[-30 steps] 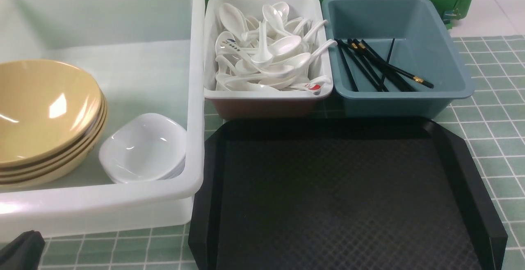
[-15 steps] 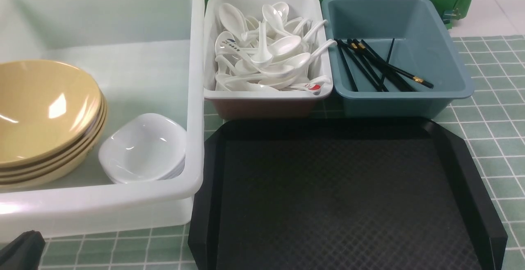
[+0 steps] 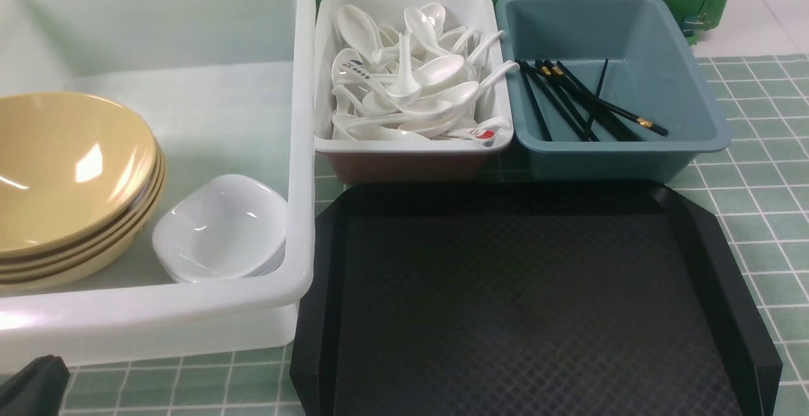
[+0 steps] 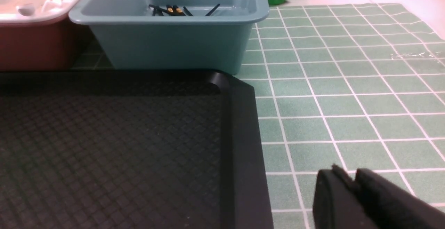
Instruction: On blue table put chopsticks spoon bowls plates into blue grey white boxes.
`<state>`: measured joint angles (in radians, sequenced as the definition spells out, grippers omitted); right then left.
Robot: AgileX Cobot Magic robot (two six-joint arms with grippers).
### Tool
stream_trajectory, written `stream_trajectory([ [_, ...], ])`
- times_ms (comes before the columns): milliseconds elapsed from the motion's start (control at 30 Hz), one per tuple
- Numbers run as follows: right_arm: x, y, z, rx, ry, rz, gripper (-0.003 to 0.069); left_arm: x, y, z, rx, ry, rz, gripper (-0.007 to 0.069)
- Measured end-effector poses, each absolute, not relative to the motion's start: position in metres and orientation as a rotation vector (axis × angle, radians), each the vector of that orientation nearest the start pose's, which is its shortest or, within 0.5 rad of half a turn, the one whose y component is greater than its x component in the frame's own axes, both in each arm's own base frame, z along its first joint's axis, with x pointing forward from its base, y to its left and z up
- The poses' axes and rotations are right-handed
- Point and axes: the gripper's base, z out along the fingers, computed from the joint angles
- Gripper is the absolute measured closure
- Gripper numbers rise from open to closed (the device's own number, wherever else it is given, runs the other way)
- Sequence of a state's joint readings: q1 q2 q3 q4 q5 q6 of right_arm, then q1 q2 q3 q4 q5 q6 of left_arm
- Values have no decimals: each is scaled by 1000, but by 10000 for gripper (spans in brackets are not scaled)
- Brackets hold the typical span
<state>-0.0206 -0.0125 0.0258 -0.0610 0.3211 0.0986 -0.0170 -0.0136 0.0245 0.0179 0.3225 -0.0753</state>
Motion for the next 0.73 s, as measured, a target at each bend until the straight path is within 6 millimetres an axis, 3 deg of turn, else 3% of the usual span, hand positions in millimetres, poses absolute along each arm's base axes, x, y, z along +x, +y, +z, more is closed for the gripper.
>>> stream_trajectory([
  [733,54,-3,176,69,1816,-3,512,54,0,177,-41,1817,-48,622],
])
